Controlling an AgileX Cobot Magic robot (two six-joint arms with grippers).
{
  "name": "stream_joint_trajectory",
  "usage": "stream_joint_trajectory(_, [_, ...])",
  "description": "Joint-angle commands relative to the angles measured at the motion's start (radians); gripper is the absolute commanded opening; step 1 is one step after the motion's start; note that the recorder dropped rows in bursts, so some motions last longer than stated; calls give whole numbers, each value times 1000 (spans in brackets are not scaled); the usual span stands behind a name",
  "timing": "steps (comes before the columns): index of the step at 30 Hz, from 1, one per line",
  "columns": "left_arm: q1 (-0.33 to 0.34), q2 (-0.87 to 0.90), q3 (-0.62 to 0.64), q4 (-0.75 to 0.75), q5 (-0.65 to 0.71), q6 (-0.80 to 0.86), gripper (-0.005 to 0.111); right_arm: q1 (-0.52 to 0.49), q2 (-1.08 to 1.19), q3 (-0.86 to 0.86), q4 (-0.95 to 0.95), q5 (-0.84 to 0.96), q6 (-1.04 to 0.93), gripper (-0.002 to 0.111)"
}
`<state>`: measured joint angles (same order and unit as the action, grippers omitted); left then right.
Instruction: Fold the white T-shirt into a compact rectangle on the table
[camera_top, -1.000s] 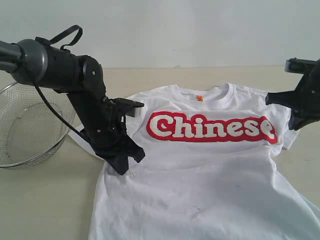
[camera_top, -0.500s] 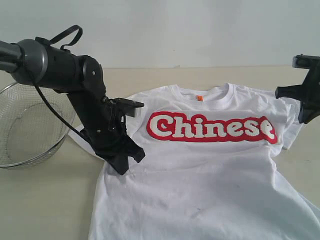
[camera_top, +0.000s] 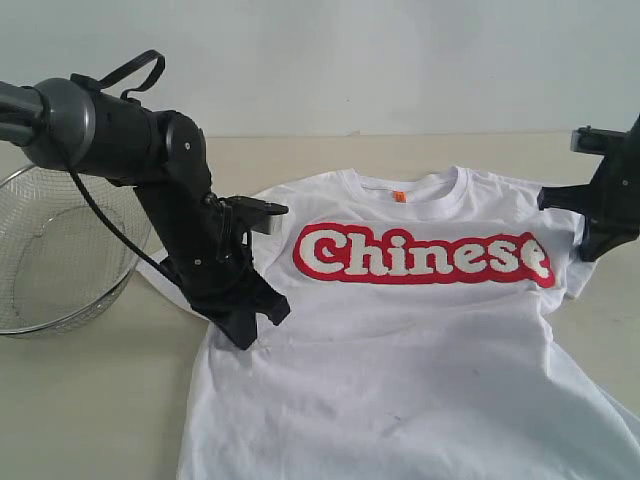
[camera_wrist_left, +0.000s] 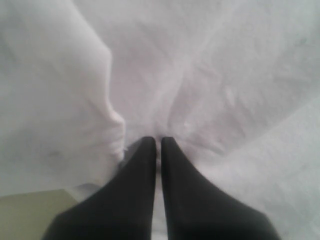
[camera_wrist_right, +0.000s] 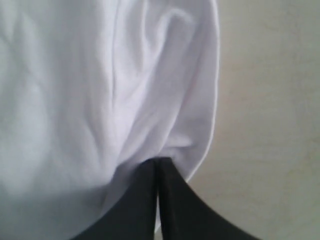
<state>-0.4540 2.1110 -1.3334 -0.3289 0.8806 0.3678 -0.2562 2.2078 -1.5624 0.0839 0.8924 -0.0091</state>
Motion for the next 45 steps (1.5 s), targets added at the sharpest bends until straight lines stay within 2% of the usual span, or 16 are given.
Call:
stream_joint_trajectory(1, [3,-7,-5,-3,6,-1,5,-2,37,-1,-41,-21,-9,0])
stream_joint_trajectory(13, [3,-7,-5,-3,8,-1,5,-5,80,-29,-205,-28,65,0])
stream_joint_trajectory(22, [3,-7,-5,-3,13,-1,5,-5,111,-140,-304,33,84,0])
stream_joint_trajectory(33, [3,-7,-5,-3,34,-1,5,-5,206,-299,-361,131,102,0])
stream_joint_trajectory(45, [3,-7,-5,-3,55,-13,5,-60,205,-427,-352,241,120,0])
